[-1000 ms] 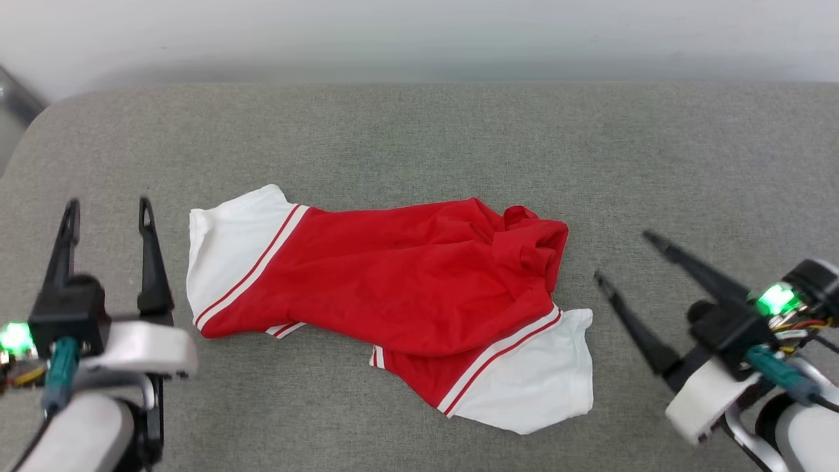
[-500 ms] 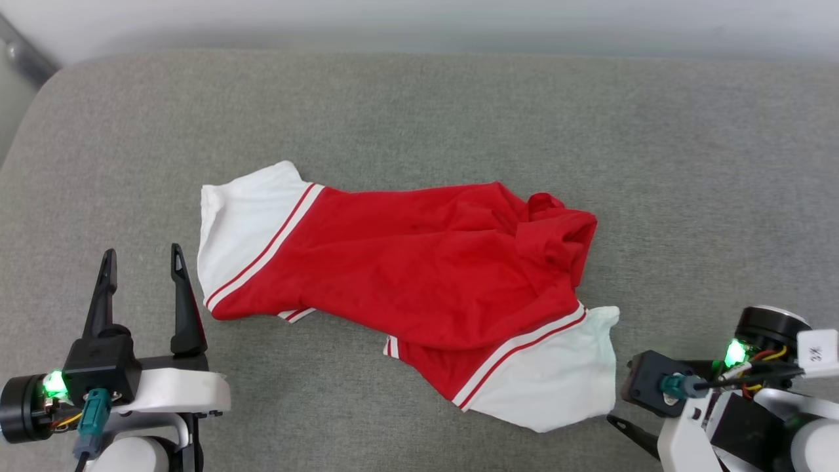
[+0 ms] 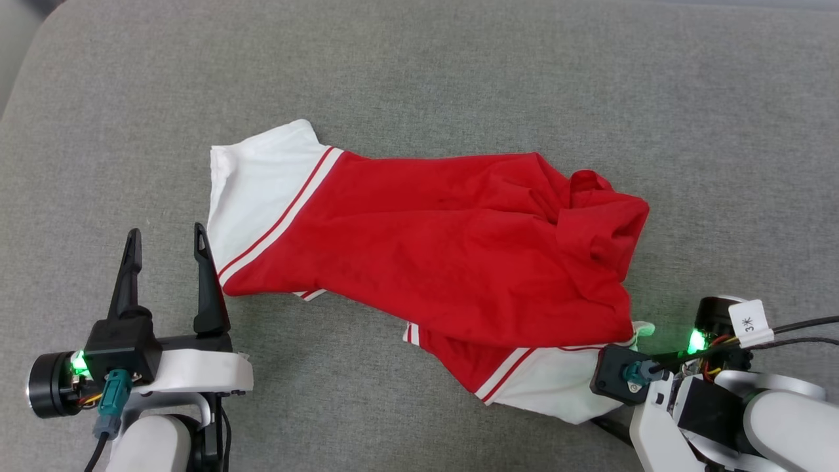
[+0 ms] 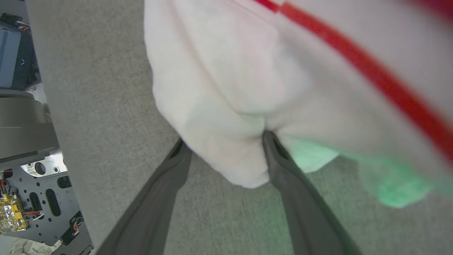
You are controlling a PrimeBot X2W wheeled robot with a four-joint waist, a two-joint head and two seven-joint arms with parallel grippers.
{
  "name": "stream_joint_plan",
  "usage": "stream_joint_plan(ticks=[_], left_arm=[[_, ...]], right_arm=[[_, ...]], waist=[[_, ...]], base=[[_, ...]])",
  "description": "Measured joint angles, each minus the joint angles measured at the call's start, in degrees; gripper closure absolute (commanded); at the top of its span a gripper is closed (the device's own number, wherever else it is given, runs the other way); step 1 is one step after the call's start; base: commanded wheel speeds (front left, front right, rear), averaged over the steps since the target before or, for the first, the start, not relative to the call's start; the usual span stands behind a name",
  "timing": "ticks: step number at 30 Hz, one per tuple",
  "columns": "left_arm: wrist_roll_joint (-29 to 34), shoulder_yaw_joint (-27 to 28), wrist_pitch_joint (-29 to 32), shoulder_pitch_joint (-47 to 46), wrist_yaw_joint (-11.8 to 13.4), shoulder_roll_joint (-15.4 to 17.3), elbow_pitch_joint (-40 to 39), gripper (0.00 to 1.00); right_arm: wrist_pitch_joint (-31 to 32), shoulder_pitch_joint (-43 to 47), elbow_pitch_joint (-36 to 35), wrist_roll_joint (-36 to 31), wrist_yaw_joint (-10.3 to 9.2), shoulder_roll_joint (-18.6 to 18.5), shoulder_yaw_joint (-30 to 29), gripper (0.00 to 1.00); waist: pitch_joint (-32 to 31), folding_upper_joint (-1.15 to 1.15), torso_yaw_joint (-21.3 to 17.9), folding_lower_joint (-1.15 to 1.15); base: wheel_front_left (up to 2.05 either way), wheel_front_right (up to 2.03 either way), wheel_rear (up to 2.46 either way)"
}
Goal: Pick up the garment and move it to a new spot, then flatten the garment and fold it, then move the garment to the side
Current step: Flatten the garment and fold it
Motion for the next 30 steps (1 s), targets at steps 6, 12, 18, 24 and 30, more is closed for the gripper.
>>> stream_joint_plan(ticks=[6, 12, 18, 24, 30], left_arm=[[2.3, 2.6, 0.0, -0.1, -2.5, -2.2, 1.7, 0.00], [4.2, 5.2, 0.0, 2.2, -4.1, -3.5, 2.6, 0.00], [5.3, 7.0, 0.0, 3.2, -5.5, -4.1, 2.8, 0.00], [6.2, 8.3, 0.0, 4.3, -6.6, -5.0, 2.8, 0.00], [7.4, 9.4, 0.0, 4.6, -8.1, -6.1, 4.1, 0.00]], right_arm=[[-3.3, -2.1, 2.9, 0.1, 0.01, 1.2, 2.4, 1.00], [-7.5, -3.2, 4.5, -0.2, 0.00, 1.0, 2.1, 1.00], [-9.5, -3.9, 4.0, -0.6, -0.02, -3.6, -4.5, 1.00], [-10.1, 1.2, 7.3, 0.6, -0.02, -10.1, -10.7, 1.00], [-14.1, 11.5, 20.2, 3.2, -0.04, -9.5, -12.9, 1.00]], waist=[[-0.1, 0.00, 0.2, 0.00], [-2.9, 0.00, -2.1, 0.01], [-5.4, 0.00, -4.9, 0.00], [-6.6, 0.00, -6.8, 0.01], [-6.5, 0.00, -7.1, 0.01]], base=[[0.00, 0.00, 0.00], [0.00, 0.00, 0.00], [0.00, 0.00, 0.00], [0.00, 0.00, 0.00], [0.00, 0.00, 0.00]])
